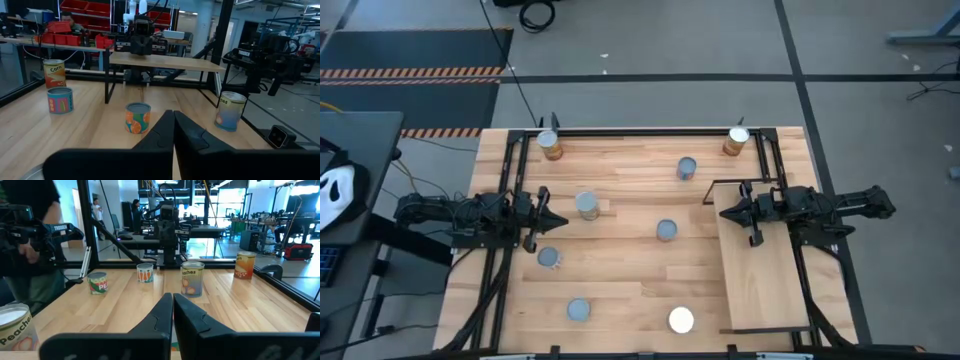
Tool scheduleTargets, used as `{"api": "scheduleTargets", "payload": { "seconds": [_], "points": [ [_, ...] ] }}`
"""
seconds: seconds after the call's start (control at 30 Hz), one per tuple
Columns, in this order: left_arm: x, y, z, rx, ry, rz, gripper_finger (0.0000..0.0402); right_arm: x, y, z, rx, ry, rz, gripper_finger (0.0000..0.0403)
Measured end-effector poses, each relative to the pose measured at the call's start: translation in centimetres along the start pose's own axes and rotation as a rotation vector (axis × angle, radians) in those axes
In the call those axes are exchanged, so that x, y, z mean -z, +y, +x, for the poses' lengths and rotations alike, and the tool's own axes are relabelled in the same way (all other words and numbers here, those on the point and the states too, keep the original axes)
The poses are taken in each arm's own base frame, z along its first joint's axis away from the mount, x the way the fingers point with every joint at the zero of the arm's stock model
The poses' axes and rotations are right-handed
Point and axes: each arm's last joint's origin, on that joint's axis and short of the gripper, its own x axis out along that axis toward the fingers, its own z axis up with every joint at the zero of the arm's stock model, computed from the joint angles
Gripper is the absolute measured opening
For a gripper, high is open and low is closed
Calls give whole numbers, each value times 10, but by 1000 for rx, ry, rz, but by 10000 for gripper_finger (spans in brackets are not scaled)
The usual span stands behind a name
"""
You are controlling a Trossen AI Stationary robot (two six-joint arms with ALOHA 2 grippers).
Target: Pick and place cans onto a shelf
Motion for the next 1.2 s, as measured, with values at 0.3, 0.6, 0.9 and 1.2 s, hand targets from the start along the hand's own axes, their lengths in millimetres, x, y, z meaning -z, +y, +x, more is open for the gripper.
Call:
{"api": "scheduleTargets", "payload": {
  "seconds": [0.3,0.6,0.9,1.2],
  "points": [
    [-12,1,0,-104,-106,455,9,0,0,0,0,0,0,22],
    [-18,0,-1,-107,-170,453,9,0,0,0,0,-1,0,22],
    [-18,1,-1,-93,-184,245,9,0,0,0,0,-1,0,22],
    [-17,3,-2,-189,-171,246,9,0,0,0,10,-5,1,22]
  ]
}}
